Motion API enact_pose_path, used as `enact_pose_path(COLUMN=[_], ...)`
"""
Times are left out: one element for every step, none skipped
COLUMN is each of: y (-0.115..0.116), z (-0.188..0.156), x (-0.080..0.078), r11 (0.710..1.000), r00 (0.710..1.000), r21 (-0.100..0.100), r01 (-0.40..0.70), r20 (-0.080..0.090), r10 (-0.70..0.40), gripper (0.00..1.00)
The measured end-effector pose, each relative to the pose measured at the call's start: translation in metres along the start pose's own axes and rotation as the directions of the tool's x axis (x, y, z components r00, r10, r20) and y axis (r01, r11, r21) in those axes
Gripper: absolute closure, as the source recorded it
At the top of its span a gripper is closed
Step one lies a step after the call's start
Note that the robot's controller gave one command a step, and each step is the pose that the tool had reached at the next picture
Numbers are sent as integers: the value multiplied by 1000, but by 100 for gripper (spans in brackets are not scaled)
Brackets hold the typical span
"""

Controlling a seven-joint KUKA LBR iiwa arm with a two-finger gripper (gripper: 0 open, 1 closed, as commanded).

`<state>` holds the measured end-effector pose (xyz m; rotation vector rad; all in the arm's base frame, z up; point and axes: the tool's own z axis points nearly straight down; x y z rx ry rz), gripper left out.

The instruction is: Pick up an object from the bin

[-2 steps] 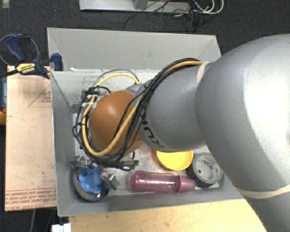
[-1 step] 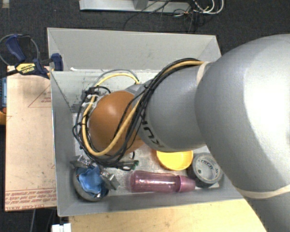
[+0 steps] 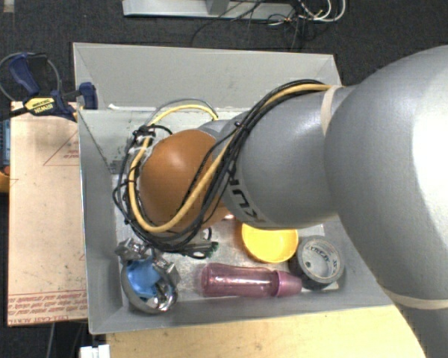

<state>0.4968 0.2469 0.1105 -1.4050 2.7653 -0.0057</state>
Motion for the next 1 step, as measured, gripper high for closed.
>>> enact_pose_path(y=[-6], z=[-29], x=[-6], r11=[1000], r00=[1000], r21=[13], r01=[-5], r20=[26], r10=[5], gripper=[100])
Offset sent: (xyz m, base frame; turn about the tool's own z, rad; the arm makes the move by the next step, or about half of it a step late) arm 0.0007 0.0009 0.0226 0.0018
